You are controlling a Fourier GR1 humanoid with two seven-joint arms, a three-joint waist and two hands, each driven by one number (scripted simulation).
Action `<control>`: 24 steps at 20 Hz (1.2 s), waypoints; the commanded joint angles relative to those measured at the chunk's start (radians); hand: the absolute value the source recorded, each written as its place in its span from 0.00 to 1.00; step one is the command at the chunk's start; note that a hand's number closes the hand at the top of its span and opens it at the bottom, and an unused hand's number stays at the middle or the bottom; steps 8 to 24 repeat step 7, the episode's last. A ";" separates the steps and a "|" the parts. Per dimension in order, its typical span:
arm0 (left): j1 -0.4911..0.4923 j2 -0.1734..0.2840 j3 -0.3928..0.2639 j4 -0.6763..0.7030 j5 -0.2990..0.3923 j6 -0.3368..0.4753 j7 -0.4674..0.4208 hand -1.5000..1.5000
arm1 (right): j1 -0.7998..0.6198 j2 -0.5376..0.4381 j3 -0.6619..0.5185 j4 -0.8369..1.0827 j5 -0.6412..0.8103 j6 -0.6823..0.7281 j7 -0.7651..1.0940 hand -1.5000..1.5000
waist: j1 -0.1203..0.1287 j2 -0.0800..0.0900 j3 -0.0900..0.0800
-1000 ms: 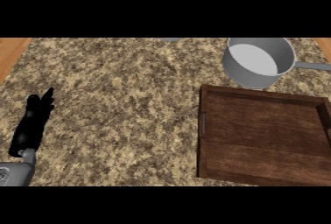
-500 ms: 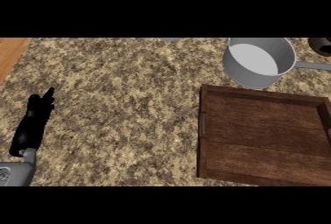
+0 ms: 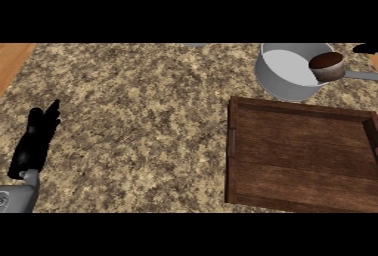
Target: Pick the cupcake from the tray and place it in the pot
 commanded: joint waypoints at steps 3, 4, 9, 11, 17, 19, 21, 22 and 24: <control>0.012 -0.020 -0.006 -0.012 -0.016 0.012 -0.009 0.50 | 0.021 -0.068 -0.158 0.063 -0.129 -0.064 -0.034 0.00 | 0.002 0.006 0.001; -0.027 -0.014 -0.007 -0.025 -0.020 0.010 0.039 0.50 | -0.011 -0.073 -0.157 0.063 -0.130 -0.076 0.014 0.00 | -0.004 0.001 0.000; -0.003 -0.001 0.004 -0.032 -0.017 -0.003 0.027 0.50 | 0.034 -0.183 -0.205 0.098 -0.159 -0.046 -0.028 0.00 | 0.007 0.008 0.002; -0.003 -0.001 0.004 -0.032 -0.017 -0.003 0.027 0.50 | 0.034 -0.183 -0.205 0.098 -0.159 -0.046 -0.028 0.00 | 0.007 0.008 0.002; -0.003 -0.001 0.004 -0.032 -0.017 -0.003 0.027 0.50 | 0.034 -0.183 -0.205 0.098 -0.159 -0.046 -0.028 0.00 | 0.007 0.008 0.002; -0.003 -0.001 0.004 -0.032 -0.017 -0.003 0.027 0.50 | 0.034 -0.183 -0.205 0.098 -0.159 -0.046 -0.028 0.00 | 0.007 0.008 0.002; -0.003 -0.001 0.004 -0.032 -0.017 -0.003 0.027 0.50 | 0.034 -0.183 -0.205 0.098 -0.159 -0.046 -0.028 0.00 | 0.007 0.008 0.002; -0.003 -0.001 0.004 -0.032 -0.017 -0.003 0.027 0.50 | 0.034 -0.183 -0.205 0.098 -0.159 -0.046 -0.028 0.00 | 0.007 0.008 0.002; -0.003 -0.001 0.004 -0.032 -0.017 -0.003 0.027 0.50 | 0.034 -0.183 -0.205 0.098 -0.159 -0.046 -0.028 0.00 | 0.007 0.008 0.002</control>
